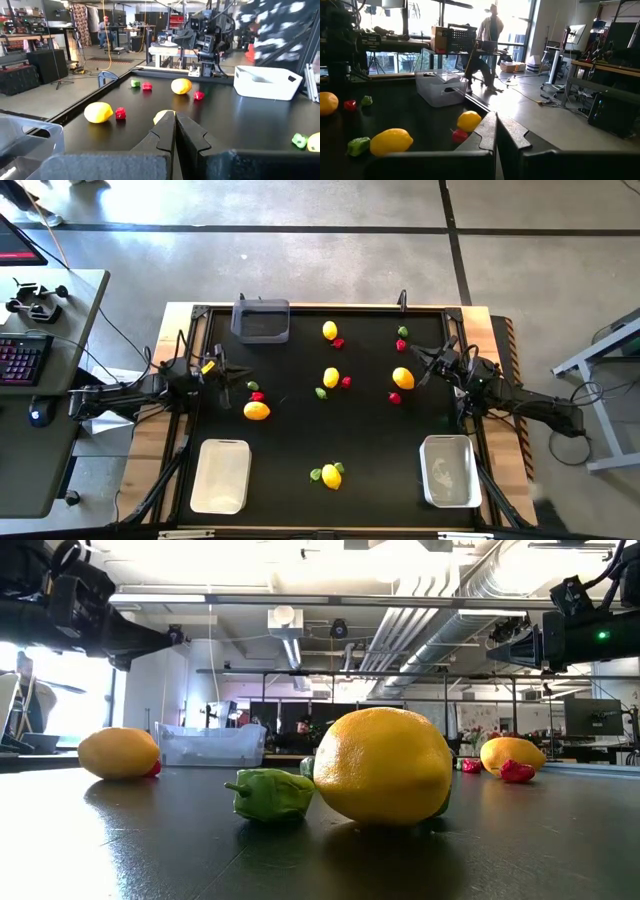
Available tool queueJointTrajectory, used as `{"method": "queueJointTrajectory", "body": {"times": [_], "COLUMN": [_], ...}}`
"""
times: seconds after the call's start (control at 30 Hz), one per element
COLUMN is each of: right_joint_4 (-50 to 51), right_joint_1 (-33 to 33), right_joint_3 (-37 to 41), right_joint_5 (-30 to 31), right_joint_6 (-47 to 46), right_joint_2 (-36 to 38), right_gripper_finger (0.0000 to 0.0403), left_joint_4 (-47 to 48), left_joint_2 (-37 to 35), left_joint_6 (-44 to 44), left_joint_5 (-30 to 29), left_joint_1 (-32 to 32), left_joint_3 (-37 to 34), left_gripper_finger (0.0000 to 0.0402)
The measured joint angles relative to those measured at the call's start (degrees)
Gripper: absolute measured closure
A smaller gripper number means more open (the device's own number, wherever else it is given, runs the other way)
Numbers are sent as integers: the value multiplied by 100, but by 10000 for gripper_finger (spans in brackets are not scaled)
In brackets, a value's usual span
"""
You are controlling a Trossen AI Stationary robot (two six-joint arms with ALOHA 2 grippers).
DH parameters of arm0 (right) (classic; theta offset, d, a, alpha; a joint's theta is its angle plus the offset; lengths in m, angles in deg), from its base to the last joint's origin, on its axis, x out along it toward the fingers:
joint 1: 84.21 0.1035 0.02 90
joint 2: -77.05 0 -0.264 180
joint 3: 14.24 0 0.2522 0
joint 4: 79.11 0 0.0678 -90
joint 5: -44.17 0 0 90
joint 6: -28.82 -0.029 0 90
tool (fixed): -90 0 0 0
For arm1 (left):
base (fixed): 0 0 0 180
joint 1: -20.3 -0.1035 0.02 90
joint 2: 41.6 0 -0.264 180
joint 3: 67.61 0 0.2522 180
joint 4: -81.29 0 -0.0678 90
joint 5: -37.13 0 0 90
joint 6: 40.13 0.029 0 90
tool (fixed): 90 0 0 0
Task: Sort produce into baskets
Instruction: Put the red chili pepper into the gray bin
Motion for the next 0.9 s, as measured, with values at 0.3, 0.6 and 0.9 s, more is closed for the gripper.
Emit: {"method": "queueJointTrajectory", "body": {"times": [0.3,0.6,0.9], "right_joint_4": [-279,-652,-1038], "right_joint_1": [3,4,279], "right_joint_3": [0,0,-180], "right_joint_5": [-88,-161,-901], "right_joint_6": [-456,-742,-1341], "right_joint_2": [2,-7,-1143], "right_gripper_finger": [402,402,402], "left_joint_4": [14,-22,-16], "left_joint_2": [-2,-2,-2], "left_joint_6": [-43,-15,414], "left_joint_5": [1,0,-24], "left_joint_1": [2,0,2], "left_joint_3": [0,-1,1], "left_gripper_finger": [401,401,402]}}
